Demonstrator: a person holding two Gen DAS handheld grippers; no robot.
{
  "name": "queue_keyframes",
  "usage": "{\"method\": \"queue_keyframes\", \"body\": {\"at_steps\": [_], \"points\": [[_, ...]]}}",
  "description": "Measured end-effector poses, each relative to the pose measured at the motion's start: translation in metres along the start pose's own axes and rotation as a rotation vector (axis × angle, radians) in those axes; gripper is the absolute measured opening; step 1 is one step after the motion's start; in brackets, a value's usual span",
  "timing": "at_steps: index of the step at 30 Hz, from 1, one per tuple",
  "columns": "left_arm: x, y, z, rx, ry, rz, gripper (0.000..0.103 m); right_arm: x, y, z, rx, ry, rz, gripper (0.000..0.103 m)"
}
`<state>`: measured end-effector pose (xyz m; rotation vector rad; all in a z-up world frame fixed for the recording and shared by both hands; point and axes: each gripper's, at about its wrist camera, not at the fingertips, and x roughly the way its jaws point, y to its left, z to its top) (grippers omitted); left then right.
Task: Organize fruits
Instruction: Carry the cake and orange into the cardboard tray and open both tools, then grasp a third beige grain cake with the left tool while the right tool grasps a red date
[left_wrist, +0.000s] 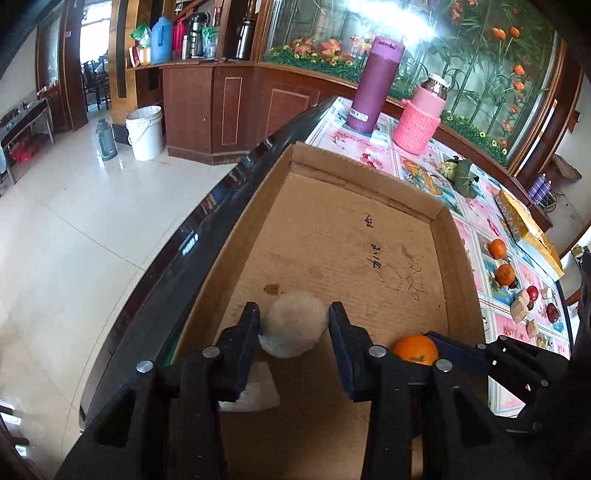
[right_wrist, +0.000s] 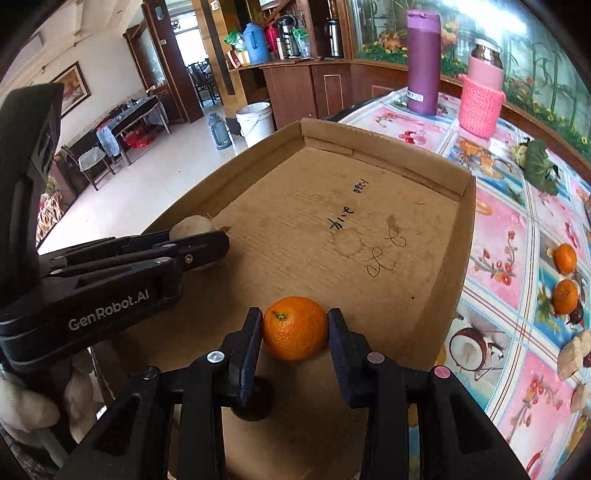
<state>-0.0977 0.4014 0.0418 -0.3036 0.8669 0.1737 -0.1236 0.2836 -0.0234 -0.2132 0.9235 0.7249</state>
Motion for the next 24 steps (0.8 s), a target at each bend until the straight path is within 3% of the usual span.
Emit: {"method": "queue_keyframes", "body": {"at_steps": [6, 11, 24], "points": [[-0.038, -0.009, -0.003, 0.023, -0.108, 0.052, 0.054, -0.02, 0.002, -0.002, 0.002, -0.05, 0.014, 0.047], [-0.068, -0.031, -0.008, 0.082, -0.186, 0.095, 0.059, -0.045, -0.005, -0.011, 0.043, -0.097, 0.012, 0.049], [-0.106, -0.095, -0.029, 0.243, -0.271, 0.126, 0.067, -0.102, -0.042, -0.052, 0.163, -0.175, -0.029, 0.054]]}}
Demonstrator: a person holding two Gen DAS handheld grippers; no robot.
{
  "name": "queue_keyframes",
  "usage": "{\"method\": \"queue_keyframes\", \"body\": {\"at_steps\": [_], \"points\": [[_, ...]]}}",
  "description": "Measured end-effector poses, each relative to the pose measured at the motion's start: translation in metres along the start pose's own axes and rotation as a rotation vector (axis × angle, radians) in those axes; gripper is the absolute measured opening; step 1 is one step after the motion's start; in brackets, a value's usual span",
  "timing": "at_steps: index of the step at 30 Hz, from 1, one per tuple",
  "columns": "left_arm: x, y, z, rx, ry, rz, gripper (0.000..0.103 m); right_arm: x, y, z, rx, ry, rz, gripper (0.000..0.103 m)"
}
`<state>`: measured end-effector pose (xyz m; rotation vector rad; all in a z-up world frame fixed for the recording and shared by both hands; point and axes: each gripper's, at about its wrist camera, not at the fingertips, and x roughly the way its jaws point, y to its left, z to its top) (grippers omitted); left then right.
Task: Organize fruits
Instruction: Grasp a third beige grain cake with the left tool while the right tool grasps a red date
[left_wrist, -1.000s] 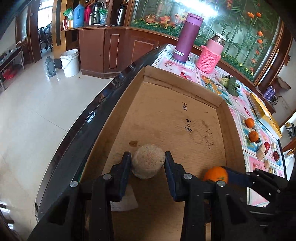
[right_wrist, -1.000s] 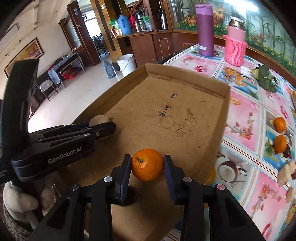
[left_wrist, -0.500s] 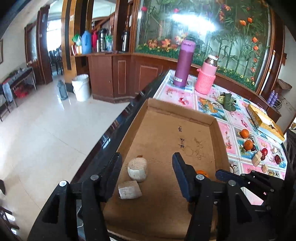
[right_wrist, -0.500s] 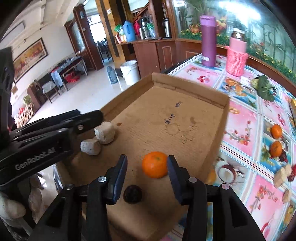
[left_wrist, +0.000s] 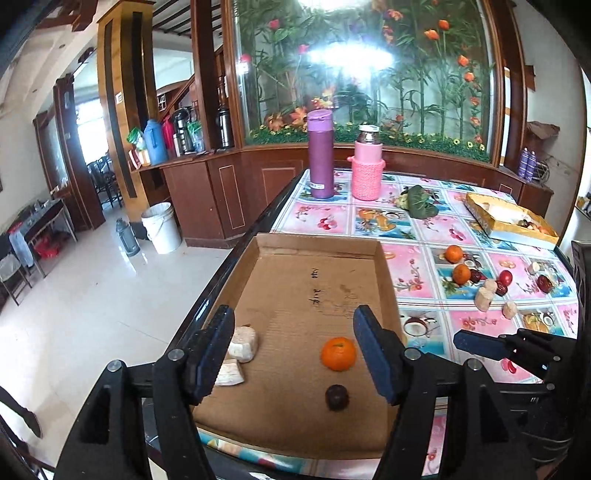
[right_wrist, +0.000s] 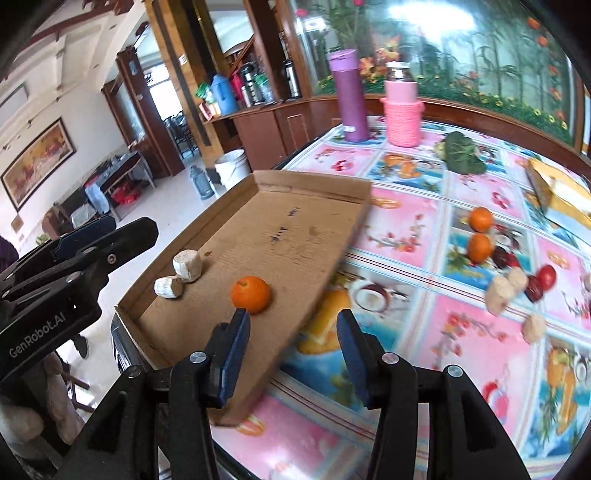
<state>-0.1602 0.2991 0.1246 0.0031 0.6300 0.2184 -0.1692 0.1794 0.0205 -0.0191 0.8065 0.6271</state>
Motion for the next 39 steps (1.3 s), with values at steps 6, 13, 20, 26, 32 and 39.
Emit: {"method": "queue_keyframes", "body": {"at_steps": [6, 13, 20, 26, 32, 39], "points": [[-0.005, -0.022, -0.001, 0.033, 0.013, -0.046, 0.068, -0.023, -0.029, -0.017, 0.049, -0.023, -0.028, 0.059], [0.009, -0.041, -0.006, 0.02, 0.076, -0.126, 0.072, -0.055, -0.111, -0.053, 0.181, -0.004, -0.148, 0.062], [0.045, -0.091, -0.012, 0.044, 0.183, -0.273, 0.072, -0.099, -0.215, -0.081, 0.386, -0.013, -0.296, 0.062], [0.081, -0.152, -0.012, 0.099, 0.247, -0.378, 0.072, -0.117, -0.266, -0.075, 0.433, -0.033, -0.37, 0.062], [0.118, -0.193, -0.003, 0.129, 0.276, -0.429, 0.072, -0.098, -0.289, -0.054, 0.417, -0.016, -0.404, 0.062], [0.151, -0.209, 0.002, 0.11, 0.318, -0.457, 0.07, -0.074, -0.32, -0.029, 0.423, -0.002, -0.451, 0.062]]}}
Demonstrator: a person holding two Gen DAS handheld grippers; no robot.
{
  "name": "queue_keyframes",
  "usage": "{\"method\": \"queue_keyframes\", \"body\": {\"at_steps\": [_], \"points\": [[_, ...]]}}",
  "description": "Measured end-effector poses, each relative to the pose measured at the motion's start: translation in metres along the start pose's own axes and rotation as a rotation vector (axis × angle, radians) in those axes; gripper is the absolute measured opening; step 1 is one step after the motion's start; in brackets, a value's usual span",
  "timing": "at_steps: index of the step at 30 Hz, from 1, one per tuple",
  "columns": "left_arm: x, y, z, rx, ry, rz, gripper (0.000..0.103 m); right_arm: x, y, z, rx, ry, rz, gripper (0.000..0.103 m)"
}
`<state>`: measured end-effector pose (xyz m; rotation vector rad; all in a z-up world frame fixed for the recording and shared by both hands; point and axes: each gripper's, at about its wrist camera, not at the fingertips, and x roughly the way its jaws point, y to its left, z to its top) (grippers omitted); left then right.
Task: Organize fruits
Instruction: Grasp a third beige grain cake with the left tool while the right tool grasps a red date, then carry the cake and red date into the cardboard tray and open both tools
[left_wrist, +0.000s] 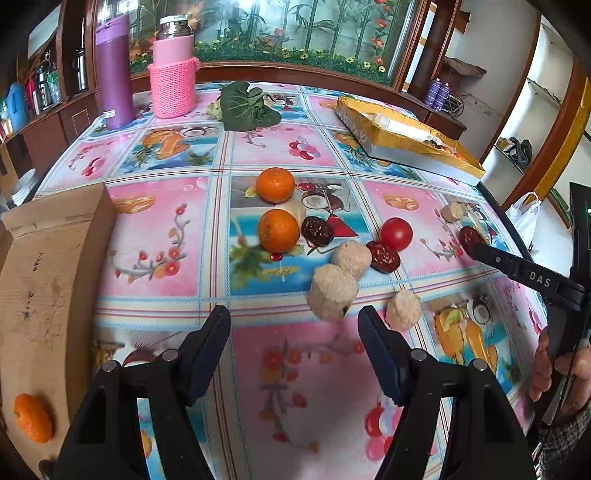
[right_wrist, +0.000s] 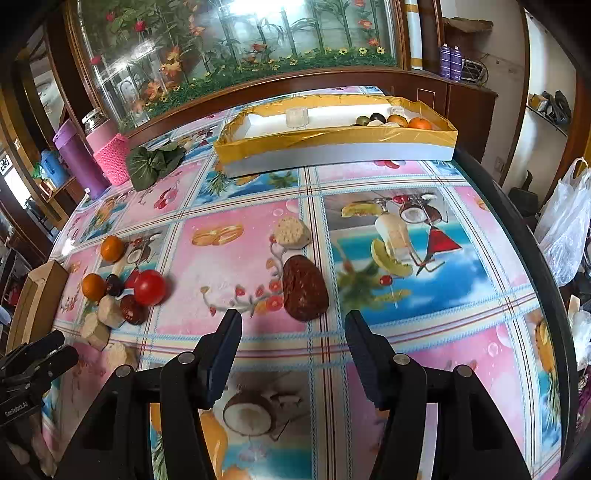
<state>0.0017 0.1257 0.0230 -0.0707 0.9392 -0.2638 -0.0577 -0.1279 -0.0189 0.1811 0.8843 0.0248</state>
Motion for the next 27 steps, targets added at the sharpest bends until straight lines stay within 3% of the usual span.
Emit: {"method": "queue_keyframes", "body": {"at_steps": [10, 12, 14, 16, 27], "points": [[0.02, -0.019, 0.007, 0.065, 0.003, -0.02, 0.047, 0.022, 0.007, 0.009, -0.041, 0.001, -0.04, 0.062], [0.021, -0.025, 0.007, 0.095, -0.005, -0.006, 0.029, 0.022, 0.01, 0.009, -0.057, -0.004, -0.054, 0.062], [0.02, -0.028, 0.005, 0.116, -0.01, -0.003, 0.029, 0.023, 0.012, 0.008, -0.068, -0.007, -0.069, 0.057], [0.017, -0.028, 0.004, 0.12, -0.01, -0.004, 0.029, 0.023, 0.014, 0.008, -0.084, -0.01, -0.092, 0.029], [-0.048, -0.012, -0.011, 0.077, -0.096, -0.012, 0.029, -0.015, 0.024, -0.005, -0.08, -0.051, -0.044, 0.029]]}}
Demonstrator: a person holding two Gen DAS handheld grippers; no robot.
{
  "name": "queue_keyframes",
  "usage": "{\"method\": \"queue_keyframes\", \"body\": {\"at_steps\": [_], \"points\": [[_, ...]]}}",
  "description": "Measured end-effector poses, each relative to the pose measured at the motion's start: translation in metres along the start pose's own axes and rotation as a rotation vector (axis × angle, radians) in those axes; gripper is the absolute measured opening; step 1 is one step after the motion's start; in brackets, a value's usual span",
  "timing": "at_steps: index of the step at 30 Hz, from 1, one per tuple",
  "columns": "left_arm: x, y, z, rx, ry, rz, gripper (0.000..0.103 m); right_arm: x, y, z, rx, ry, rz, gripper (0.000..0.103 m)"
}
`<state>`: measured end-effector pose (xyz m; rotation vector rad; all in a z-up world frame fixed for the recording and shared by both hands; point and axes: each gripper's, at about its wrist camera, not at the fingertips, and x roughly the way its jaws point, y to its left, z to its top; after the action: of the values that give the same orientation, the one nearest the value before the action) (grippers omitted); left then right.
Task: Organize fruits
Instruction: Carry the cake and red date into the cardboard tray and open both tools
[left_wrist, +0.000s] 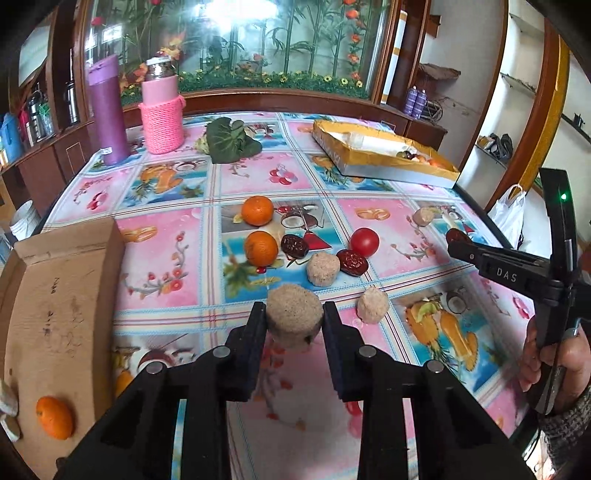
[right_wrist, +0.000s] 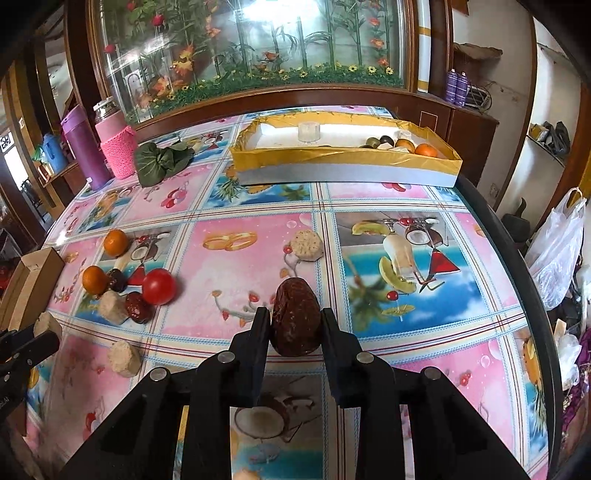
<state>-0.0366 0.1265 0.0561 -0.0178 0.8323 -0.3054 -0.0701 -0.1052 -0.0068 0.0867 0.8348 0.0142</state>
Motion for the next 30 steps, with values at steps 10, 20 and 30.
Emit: {"method": "queue_keyframes", "body": {"at_steps": [10, 20, 30], "points": [[-0.061, 0.041, -0.025, -0.113, -0.069, 0.021, 0.029, -0.048, 0.044, -0.02, -0.057, -0.03, 0.073, 0.029], [-0.12, 0.152, -0.041, -0.224, -0.121, 0.225, 0.03, -0.078, 0.167, -0.029, -0.248, -0.049, 0.222, 0.03], [-0.095, 0.246, -0.024, -0.299, -0.005, 0.322, 0.03, -0.043, 0.317, -0.039, -0.438, 0.045, 0.407, 0.03]]}}
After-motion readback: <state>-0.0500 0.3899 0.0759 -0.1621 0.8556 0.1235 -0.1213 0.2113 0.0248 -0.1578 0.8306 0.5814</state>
